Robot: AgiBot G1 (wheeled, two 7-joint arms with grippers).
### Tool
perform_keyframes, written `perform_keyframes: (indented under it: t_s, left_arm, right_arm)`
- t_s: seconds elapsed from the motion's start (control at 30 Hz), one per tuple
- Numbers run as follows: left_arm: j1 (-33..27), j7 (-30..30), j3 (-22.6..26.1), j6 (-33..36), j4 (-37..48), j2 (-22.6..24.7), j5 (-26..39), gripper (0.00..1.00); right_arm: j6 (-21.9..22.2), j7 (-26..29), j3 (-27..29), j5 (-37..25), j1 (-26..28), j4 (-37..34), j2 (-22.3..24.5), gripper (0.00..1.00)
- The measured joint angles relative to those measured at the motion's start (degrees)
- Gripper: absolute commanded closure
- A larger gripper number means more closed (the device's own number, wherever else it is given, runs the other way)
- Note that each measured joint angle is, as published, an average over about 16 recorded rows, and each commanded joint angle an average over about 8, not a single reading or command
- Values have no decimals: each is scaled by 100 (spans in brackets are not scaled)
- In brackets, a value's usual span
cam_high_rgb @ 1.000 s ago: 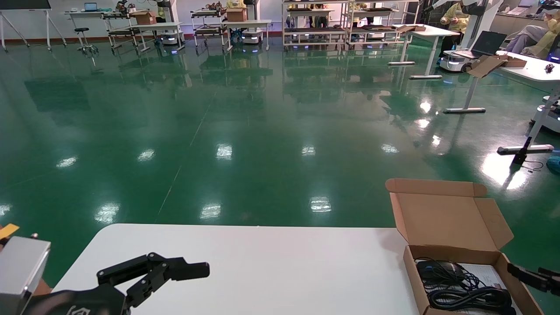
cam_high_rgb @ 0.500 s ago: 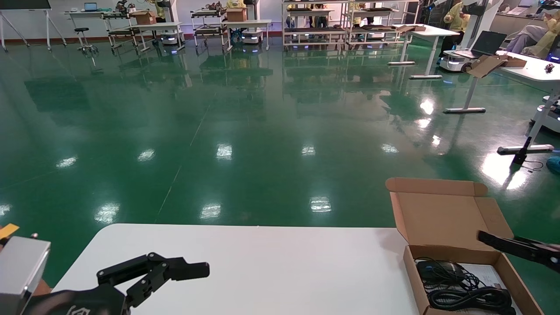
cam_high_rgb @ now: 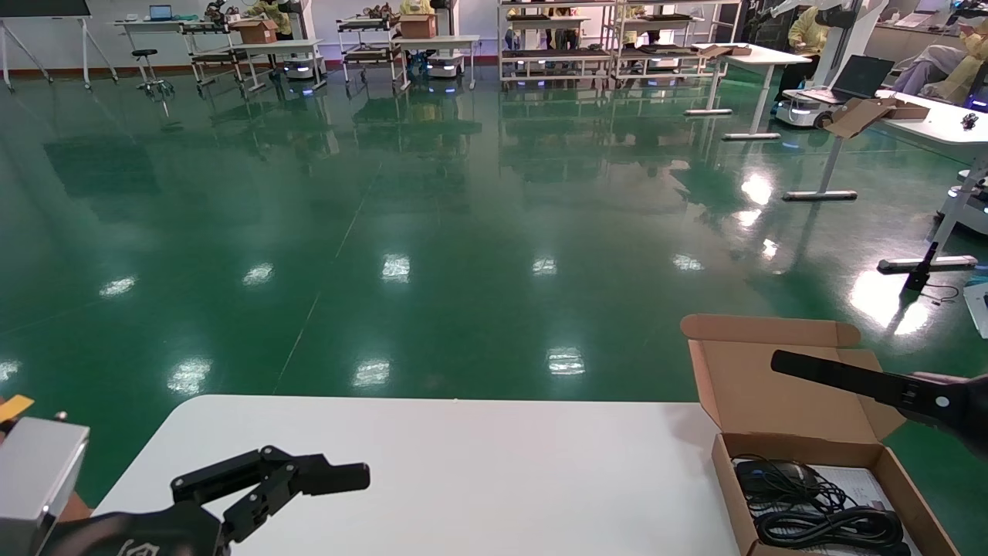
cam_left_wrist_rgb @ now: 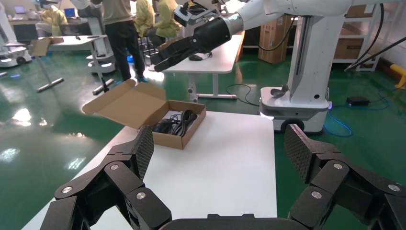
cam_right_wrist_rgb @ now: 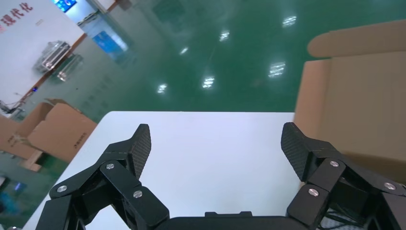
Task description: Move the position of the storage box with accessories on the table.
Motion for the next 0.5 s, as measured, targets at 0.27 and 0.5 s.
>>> perform_keyframes:
  t_s: [0.27,0.5]
  left_arm:
    - [1,0,0,-1,1,0,0,0]
    - [1,0,0,-1,1,-1,0,0]
  right_arm:
    - [-109,23,28,57,-31,118,20,0]
    - [-112,-93,123,195,-280,561,71,0]
